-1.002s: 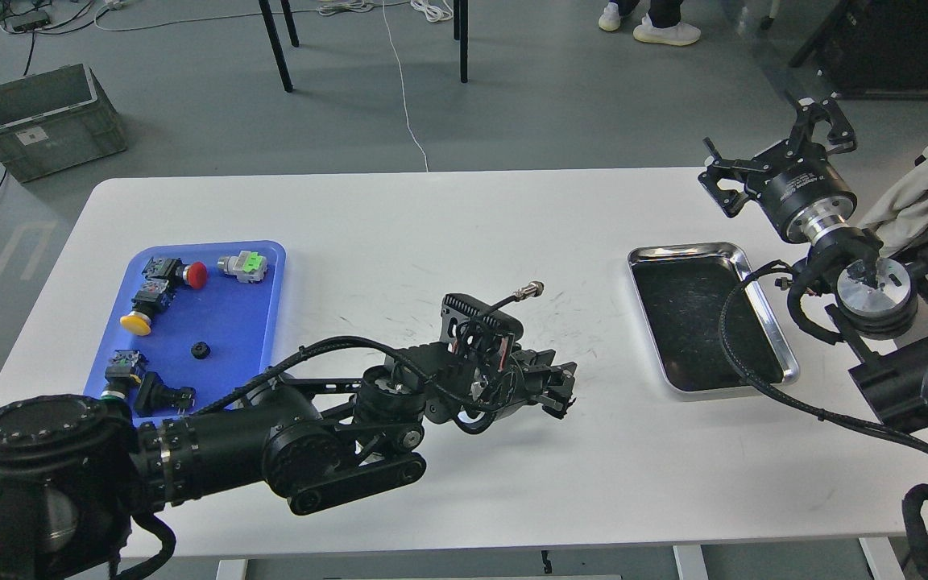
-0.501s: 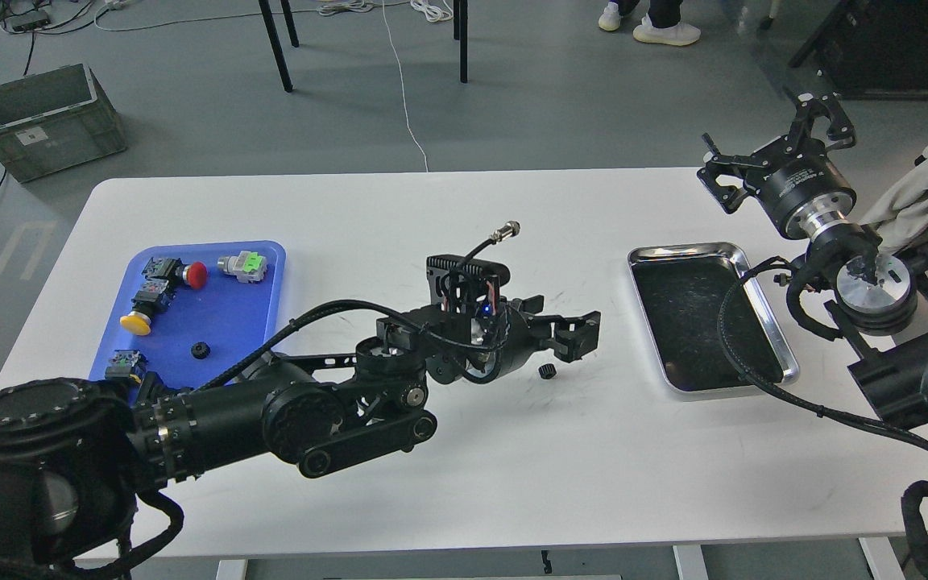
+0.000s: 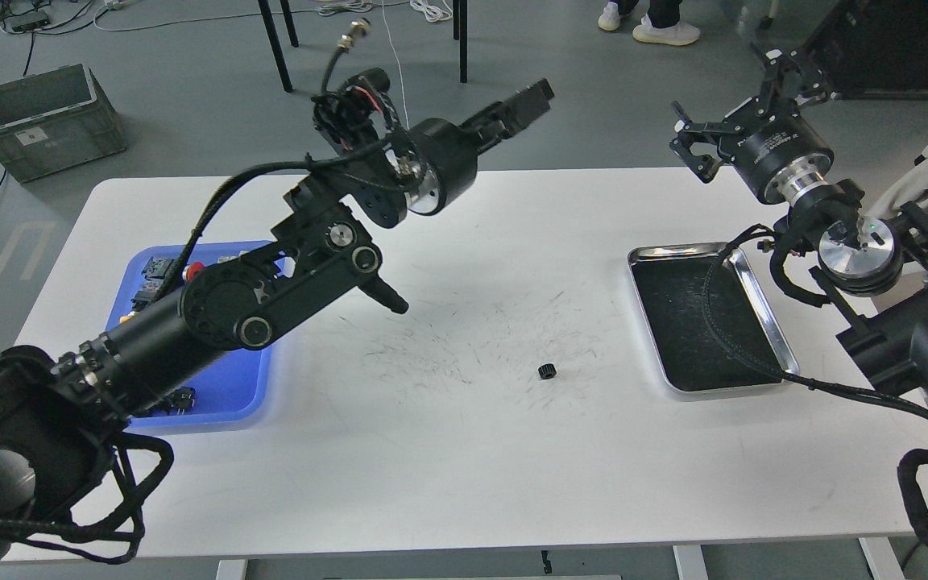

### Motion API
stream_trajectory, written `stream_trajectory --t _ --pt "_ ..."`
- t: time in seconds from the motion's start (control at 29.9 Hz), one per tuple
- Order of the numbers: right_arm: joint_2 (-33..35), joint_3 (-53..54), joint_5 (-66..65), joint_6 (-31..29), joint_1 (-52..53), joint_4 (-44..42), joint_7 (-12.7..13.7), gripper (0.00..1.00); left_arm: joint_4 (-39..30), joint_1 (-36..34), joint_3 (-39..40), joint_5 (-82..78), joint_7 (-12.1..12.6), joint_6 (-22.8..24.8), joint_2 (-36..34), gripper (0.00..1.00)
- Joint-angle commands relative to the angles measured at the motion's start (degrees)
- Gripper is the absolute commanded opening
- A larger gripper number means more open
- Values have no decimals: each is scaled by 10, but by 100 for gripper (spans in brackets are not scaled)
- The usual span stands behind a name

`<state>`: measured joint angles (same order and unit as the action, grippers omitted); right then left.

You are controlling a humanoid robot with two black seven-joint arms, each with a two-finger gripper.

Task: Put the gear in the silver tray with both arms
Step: 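Open the left gripper to set the gear down, withdraw left arm, then reach the right gripper toward the black gear on the table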

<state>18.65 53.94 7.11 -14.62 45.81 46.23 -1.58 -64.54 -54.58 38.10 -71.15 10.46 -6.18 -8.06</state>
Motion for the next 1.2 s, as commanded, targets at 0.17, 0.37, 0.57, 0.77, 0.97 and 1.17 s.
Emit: stream_trajectory --t 0.17,0.37,0.57,0.77,0.97,1.17 --pt "0 -153 -37 32 103 -27 0 99 10 6 43 323 -49 -59 -116 97" --pt "0 -403 -39 44 220 -69 2 99 54 24 58 543 -68 -60 -177 97" --pt "-34 -614 -39 35 327 -68 3 99 110 34 91 664 -68 -56 -186 97" --pt "-70 -771 -56 32 393 -31 15 99 141 35 111 702 -67 -56 -188 98" --pt "-92 -872 -139 32 437 53 23 99 143 46 113 701 -76 -57 -187 98" --pt "-106 -914 -220 32 450 120 23 99 141 79 108 694 -132 12 -199 98"
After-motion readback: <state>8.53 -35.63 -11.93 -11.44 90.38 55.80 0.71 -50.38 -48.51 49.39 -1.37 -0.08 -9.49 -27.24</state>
